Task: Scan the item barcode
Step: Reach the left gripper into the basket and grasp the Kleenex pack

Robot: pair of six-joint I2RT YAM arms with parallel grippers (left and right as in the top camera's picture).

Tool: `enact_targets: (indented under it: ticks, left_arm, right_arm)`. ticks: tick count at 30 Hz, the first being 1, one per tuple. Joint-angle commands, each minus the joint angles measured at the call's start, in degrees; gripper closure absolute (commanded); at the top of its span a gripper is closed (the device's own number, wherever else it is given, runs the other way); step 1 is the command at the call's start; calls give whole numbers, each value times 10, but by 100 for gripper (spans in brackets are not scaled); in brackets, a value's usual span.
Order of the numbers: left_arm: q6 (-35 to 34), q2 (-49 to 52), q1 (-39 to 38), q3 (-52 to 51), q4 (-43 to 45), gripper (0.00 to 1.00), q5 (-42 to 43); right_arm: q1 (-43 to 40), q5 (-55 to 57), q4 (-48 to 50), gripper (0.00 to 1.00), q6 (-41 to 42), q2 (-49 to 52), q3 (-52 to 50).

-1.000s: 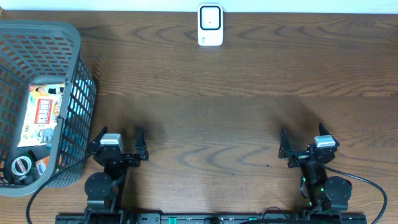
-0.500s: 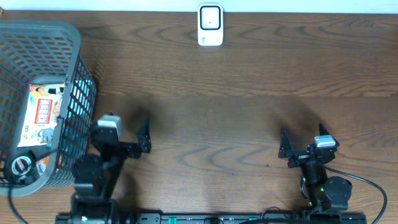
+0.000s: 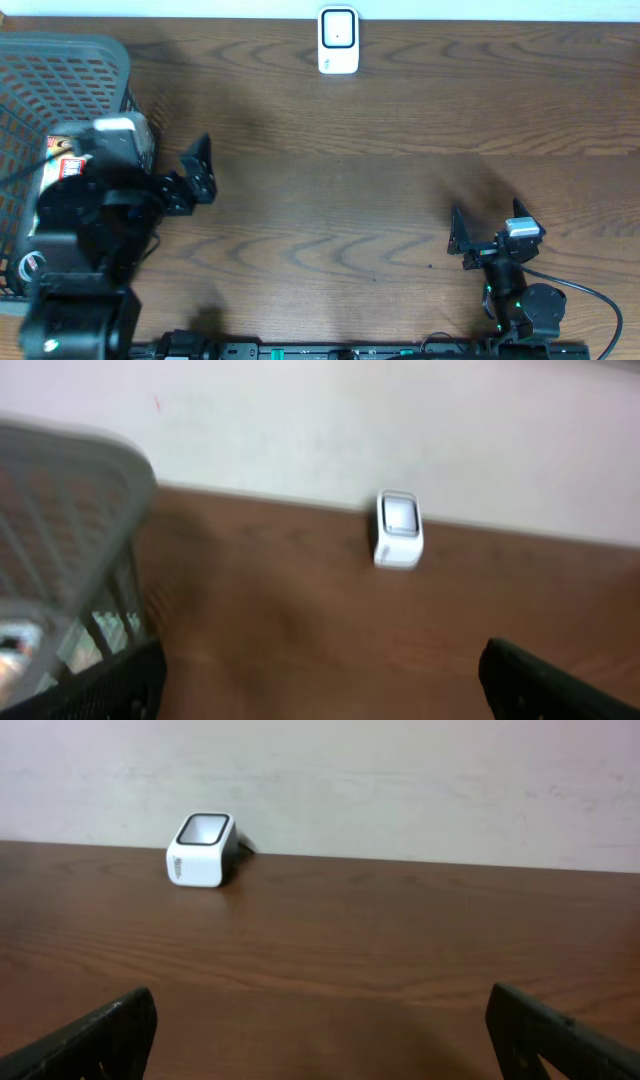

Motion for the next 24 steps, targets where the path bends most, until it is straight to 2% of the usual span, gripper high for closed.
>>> enact_targets:
  ticks: [1,7,11,13,18,21,24]
  left_arm:
    - [1,10,2,32,-57,2,12]
    - [-14,22,3,34,-55,2,-2]
    - [-134,49,29,89,-73,2,-119]
    - [-155,71,53,127,-92,2,-138]
    - [-216,153,168,243,-168,2,-151]
    - [-319,207,276,280,-228,2,-150]
    - [-390,246,359,280,-285,2,-146]
  right_arm:
    - [4,0,-2,1,0,-3,-1]
    - [4,0,-2,1,0,-3,-1]
    - [4,0,-2,1,0,-3,-1]
    - [4,0,-2,1,0,-3,-1]
    - [4,0,-2,1,0,-3,-1]
    - [4,0,-2,1,0,-3,-1]
    - [4,0,-2,1,0,-3,-1]
